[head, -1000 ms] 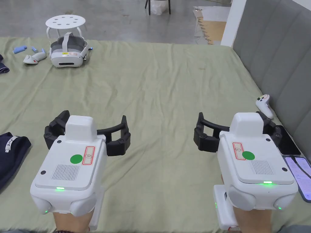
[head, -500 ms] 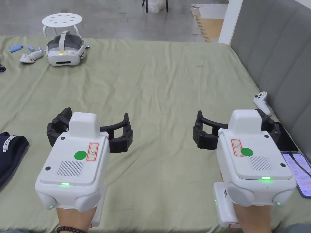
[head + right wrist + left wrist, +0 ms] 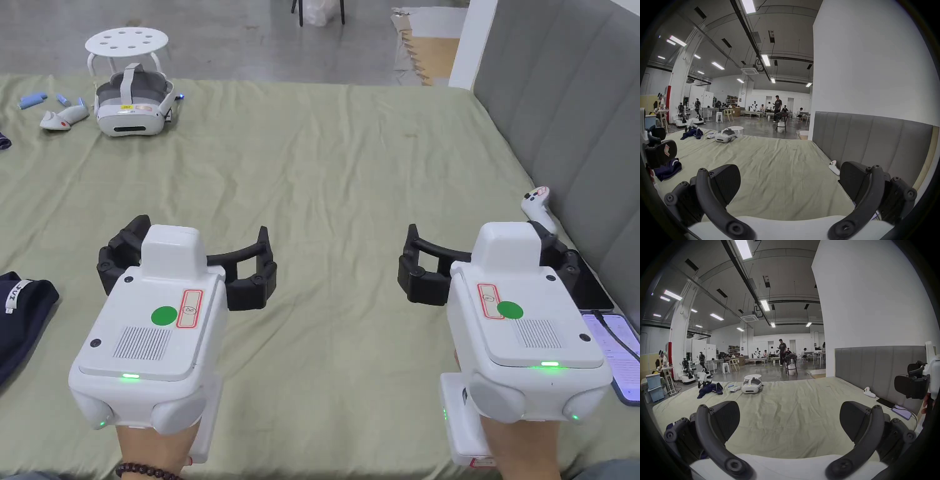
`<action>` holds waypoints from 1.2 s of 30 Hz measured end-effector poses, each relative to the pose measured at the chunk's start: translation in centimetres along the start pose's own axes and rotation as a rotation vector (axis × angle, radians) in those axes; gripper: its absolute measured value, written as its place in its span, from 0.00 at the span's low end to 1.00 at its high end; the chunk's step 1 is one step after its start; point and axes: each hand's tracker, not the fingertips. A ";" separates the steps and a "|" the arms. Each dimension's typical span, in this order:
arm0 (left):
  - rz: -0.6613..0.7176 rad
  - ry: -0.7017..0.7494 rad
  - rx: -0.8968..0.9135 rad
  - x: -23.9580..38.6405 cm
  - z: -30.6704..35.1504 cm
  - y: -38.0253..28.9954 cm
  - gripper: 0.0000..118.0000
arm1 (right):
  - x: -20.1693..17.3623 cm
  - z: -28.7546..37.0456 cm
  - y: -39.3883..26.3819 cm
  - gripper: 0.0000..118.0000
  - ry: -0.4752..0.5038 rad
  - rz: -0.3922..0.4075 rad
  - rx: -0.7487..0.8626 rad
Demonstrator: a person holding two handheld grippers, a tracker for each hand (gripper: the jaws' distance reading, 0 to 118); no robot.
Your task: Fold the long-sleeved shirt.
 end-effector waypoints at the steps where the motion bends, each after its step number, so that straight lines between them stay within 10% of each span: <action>1: -0.002 0.000 0.001 0.0 0.0 0.0 0.94 | 0.0 0.0 0.0 1.00 0.000 0.000 0.001; 36: 0.012 -0.029 -0.002 0.0 0.0 0.2 0.94 | 0.0 0.2 0.1 1.00 0.017 -0.002 0.009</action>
